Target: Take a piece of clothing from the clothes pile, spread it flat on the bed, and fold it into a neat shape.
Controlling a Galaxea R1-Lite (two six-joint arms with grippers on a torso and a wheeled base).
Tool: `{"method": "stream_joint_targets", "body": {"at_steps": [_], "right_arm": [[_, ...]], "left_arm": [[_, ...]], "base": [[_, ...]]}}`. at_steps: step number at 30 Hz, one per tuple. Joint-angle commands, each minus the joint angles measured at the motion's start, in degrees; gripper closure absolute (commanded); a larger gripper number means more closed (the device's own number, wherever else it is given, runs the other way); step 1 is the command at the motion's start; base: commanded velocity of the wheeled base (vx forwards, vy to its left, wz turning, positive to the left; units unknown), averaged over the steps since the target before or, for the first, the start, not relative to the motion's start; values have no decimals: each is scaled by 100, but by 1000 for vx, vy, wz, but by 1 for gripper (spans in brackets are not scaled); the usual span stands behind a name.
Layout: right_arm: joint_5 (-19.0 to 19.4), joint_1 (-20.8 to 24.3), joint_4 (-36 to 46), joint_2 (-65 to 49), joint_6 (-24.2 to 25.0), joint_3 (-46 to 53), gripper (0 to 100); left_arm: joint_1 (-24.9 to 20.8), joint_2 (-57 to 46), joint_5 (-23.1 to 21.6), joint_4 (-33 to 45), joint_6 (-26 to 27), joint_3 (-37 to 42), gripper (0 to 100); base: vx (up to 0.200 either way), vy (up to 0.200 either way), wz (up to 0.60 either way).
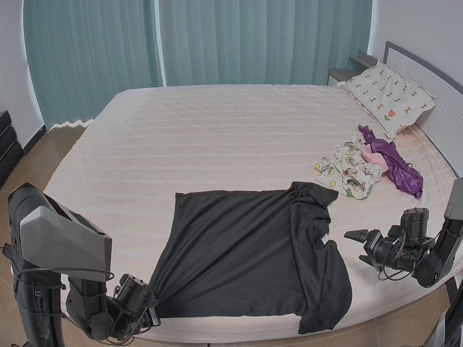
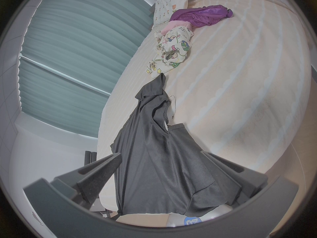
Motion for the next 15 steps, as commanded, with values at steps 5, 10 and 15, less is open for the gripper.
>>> {"method": "stream_joint_targets", "body": {"at_steps": [5, 10, 15], "right_arm": [[-6, 2, 4, 22, 0, -12, 0], [-6, 2, 4, 13, 0, -3, 0], [-6, -7, 4, -31, -8, -3, 0]], "left_arm": [[-50, -46, 1, -5, -7, 44, 0], [-41, -90, 10, -40, 2, 18, 0], [100, -837, 71, -66, 2, -26, 0]], "base": [[0, 0, 0], [0, 0, 0], [0, 0, 0]]}}
